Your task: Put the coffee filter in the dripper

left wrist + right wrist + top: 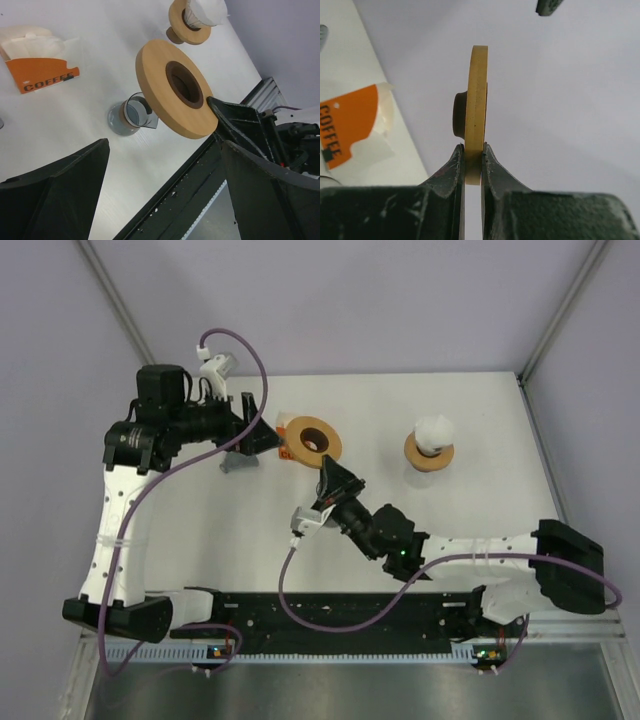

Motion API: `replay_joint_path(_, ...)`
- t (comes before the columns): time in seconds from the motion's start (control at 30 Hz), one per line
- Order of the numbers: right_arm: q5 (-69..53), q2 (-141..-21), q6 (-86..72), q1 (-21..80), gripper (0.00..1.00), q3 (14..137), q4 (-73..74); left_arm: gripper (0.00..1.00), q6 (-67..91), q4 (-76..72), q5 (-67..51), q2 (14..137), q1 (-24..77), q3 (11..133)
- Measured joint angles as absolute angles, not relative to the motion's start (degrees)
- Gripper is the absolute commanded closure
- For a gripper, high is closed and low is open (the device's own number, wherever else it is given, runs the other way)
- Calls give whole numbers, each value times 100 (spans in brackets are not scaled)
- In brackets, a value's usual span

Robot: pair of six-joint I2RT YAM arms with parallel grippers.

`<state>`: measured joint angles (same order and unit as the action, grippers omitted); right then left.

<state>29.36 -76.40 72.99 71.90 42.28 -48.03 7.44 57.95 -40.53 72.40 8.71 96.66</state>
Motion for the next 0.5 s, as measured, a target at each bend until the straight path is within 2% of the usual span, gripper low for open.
replay_joint_path(0.07,3129,-7900,7985,7260,100,4193,-5308,7,860,5701,-4215,7238,871,9636)
replay_joint_path(0.23,3352,-8534,9515,7511,100,4202,-6632,33,1205,5384,-4539,7251,871,9223)
replay_joint_path(0.33,3395,-8906,10156,7616,100,4213,-7015,54,1328,5356,-4606,7369,871,9094)
replay_joint_path(0.43,3476,-9209,10606,7651,100,4215,-7201,79,1382,5284,-4606,7456,858,9039)
replay_joint_path(0.5,3524,-9255,10757,7655,100,4252,-7299,90,1476,5221,-4633,7467,794,8967)
